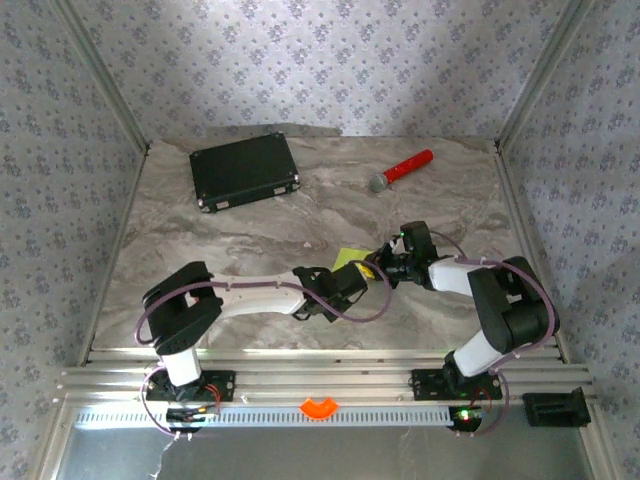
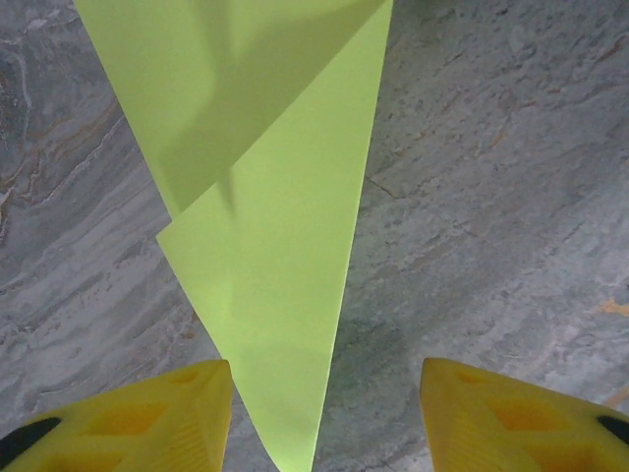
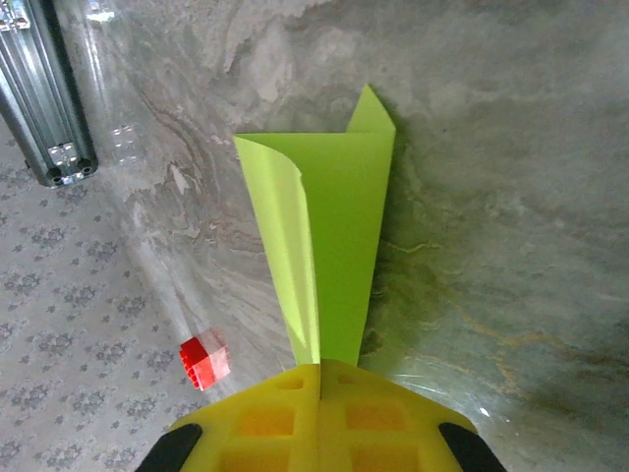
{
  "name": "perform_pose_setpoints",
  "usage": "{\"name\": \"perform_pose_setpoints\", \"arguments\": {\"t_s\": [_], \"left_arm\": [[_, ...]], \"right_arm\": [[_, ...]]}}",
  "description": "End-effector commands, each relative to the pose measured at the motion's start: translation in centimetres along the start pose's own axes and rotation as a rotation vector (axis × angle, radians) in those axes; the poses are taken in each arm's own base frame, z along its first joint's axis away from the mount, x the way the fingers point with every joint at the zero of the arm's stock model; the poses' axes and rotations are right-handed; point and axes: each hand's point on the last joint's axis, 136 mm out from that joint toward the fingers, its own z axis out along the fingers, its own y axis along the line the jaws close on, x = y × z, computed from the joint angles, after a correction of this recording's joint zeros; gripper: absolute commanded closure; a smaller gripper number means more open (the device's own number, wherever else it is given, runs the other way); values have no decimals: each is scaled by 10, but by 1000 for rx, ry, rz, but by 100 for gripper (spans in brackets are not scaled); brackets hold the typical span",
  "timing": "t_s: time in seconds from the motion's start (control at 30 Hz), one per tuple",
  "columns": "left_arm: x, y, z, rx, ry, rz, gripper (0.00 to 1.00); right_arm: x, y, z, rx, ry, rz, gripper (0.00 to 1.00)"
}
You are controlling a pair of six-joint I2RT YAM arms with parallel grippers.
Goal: Fold a paper plane with a square sheet of paper (pick it up from the middle)
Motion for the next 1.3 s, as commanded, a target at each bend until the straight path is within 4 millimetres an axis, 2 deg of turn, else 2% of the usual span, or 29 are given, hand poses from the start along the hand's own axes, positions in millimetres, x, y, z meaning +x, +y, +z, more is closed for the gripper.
{"name": "perform_pose_setpoints", "arguments": {"t_s": [0.0, 0.5, 0.9, 1.27], "left_arm": [[-4, 8, -1, -67, 7, 43, 48], [-2, 8, 12, -113, 30, 87, 62], [3, 11, 17, -141, 48, 103, 68], [-6, 8, 10, -125, -8, 81, 62]], "right_arm": [[-1, 15, -3, -24, -12, -15, 100], [1, 20, -4, -32, -10, -17, 100], [1, 19, -4, -26, -11, -16, 100], [1, 15, -4, -14, -14, -13, 100]]}}
